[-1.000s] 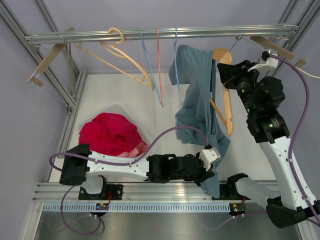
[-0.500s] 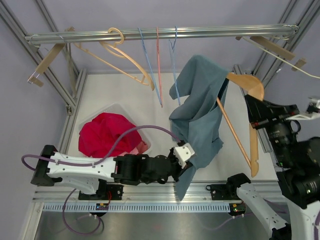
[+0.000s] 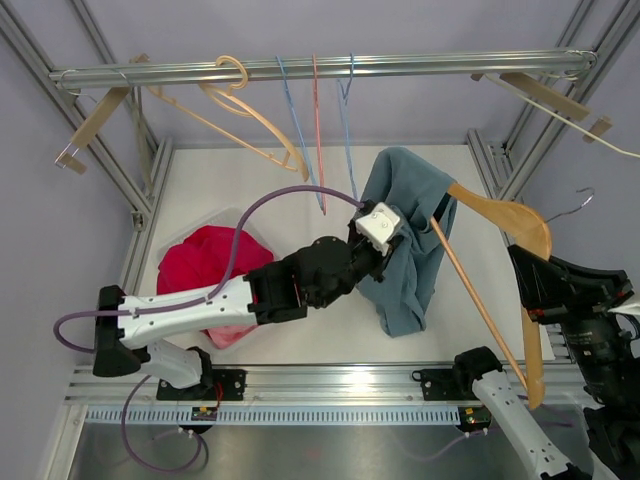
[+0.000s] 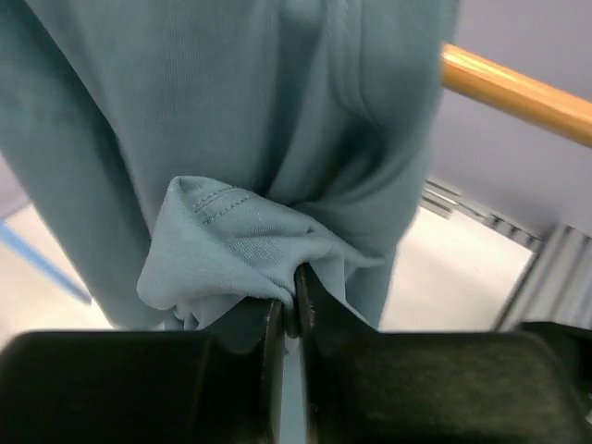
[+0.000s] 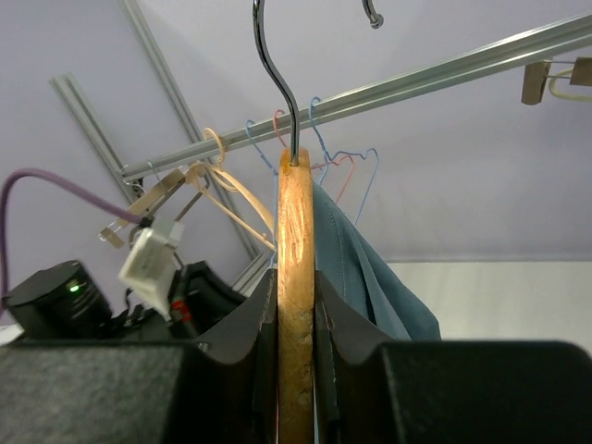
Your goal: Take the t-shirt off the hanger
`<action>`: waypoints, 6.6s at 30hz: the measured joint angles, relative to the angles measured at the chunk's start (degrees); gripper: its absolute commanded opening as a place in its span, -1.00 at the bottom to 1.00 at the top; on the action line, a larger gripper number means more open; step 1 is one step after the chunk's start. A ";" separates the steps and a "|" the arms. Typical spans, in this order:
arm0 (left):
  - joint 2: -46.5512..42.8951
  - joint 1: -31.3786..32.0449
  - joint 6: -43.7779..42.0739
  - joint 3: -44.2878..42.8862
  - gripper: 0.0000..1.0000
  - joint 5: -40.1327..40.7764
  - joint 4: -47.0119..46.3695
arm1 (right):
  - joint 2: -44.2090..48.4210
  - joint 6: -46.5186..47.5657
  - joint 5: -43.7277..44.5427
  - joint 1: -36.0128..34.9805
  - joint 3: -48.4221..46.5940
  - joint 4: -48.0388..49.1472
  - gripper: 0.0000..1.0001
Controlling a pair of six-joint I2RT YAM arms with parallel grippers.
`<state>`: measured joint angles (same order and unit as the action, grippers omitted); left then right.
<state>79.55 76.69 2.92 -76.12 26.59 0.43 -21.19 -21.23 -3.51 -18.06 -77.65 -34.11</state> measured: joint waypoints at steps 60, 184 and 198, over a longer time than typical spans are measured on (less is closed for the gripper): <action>-3.04 -4.68 -20.17 -58.07 -1.00 -2.14 23.08 | 1.51 5.49 17.03 -6.99 -5.20 -0.76 -1.00; -64.57 -27.26 14.19 18.12 0.98 9.42 29.55 | -6.05 1.40 14.99 3.23 19.28 27.80 0.99; -75.84 -27.30 14.73 26.01 0.98 12.72 30.29 | 5.42 -2.10 27.06 3.23 27.10 19.74 0.99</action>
<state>3.70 49.39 17.65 -50.11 39.31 30.72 -15.77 -23.33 23.55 -14.83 -50.54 -14.37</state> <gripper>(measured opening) 0.988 0.993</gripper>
